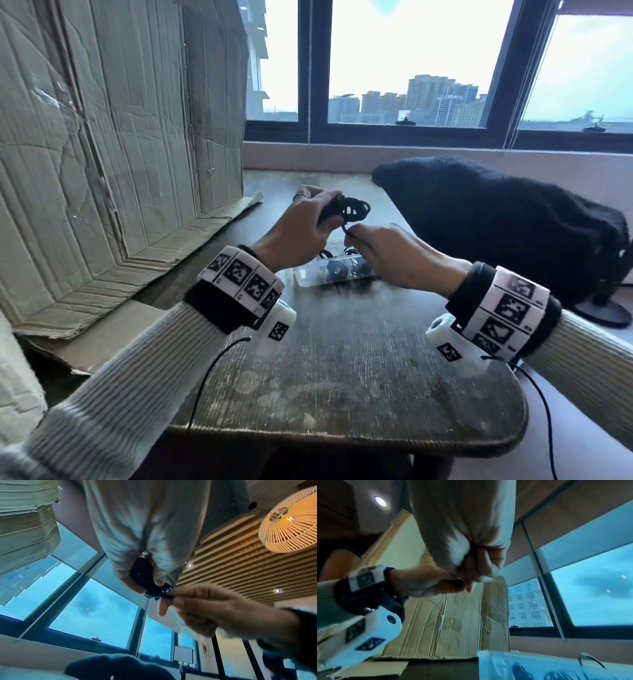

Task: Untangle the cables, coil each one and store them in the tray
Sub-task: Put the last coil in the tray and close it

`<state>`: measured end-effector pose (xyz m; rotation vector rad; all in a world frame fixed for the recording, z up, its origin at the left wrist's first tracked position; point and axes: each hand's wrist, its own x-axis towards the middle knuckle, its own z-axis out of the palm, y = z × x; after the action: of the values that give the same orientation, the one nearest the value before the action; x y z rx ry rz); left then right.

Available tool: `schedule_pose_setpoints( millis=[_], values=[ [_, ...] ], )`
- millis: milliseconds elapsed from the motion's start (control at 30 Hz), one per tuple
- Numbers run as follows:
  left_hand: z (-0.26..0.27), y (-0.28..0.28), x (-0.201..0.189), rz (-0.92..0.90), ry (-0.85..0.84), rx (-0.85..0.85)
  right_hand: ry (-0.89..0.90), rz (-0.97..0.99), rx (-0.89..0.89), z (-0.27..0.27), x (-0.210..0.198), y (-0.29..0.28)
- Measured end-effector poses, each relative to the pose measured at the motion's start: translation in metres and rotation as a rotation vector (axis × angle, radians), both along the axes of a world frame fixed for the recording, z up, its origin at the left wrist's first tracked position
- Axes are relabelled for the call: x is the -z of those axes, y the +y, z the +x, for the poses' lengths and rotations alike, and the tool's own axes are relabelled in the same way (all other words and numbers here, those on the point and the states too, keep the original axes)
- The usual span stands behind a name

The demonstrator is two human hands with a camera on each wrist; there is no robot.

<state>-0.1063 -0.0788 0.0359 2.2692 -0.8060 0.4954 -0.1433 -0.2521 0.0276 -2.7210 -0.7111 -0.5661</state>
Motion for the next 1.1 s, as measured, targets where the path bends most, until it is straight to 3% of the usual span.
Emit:
schedule_pose_setpoints(
  millis=[167,233,467,667,800,1100],
  values=[
    [0.009,-0.01,0.015,0.151,-0.116,0.087,-0.252,-0.549,0.091,-0.026,-0.03,0.008],
    [0.012,-0.01,0.017,0.163,-0.163,0.145,-0.303,-0.657,0.12,-0.033,-0.043,0.008],
    [0.011,-0.013,0.025,0.15,-0.326,0.368,-0.158,-0.339,-0.102,-0.013,-0.067,-0.015],
    [0.007,-0.011,0.025,0.02,-0.229,0.382,0.025,-0.005,-0.069,0.005,-0.058,-0.036],
    [0.009,-0.015,0.039,-0.111,-0.044,0.321,-0.089,0.164,0.066,0.009,-0.04,-0.036],
    [0.03,-0.022,0.022,-0.197,-0.009,0.242,-0.312,0.244,0.037,0.028,-0.035,-0.024]
  ],
)
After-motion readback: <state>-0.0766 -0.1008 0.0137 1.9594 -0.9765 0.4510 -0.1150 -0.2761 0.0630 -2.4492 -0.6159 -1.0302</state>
